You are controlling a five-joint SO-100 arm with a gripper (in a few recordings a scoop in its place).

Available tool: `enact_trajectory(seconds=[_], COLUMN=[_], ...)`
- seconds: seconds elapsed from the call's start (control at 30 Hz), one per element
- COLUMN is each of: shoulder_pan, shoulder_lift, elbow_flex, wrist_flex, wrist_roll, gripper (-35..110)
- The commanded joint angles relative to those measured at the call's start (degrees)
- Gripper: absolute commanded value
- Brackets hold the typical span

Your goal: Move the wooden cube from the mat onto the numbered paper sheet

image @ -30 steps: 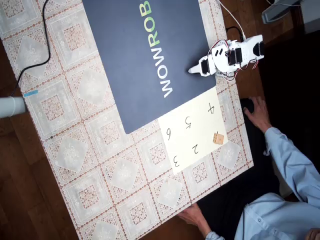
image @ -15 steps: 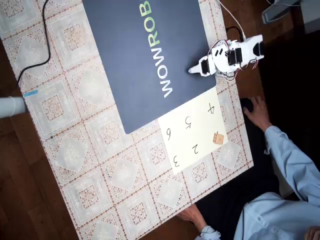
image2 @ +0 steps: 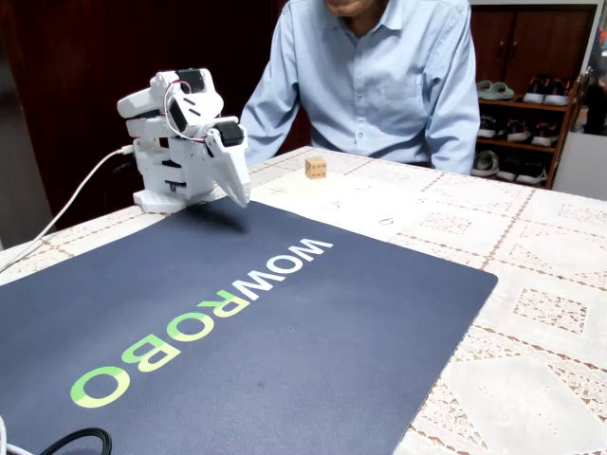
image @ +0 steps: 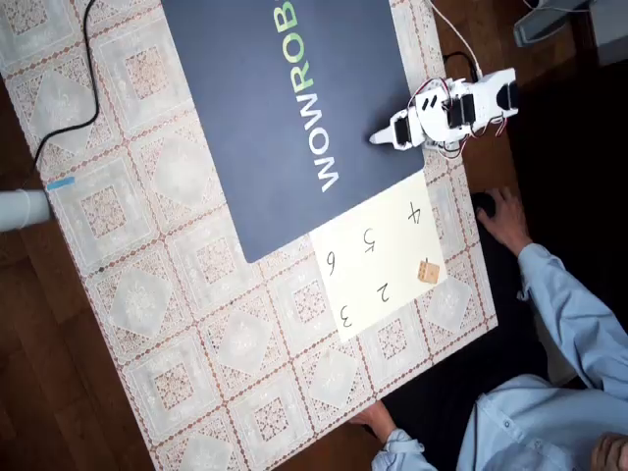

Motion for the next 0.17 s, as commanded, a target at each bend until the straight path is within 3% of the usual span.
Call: enact_trajectory(seconds=[0.0,0.13], shoulder_pan=[0.53,0.53], shoulder_lift=[0.35,0.35], elbow_flex=[0.00,0.00], wrist_flex=[-0.18,-0.18], wrist_roll=[-0.62,-0.62], gripper=[0,0])
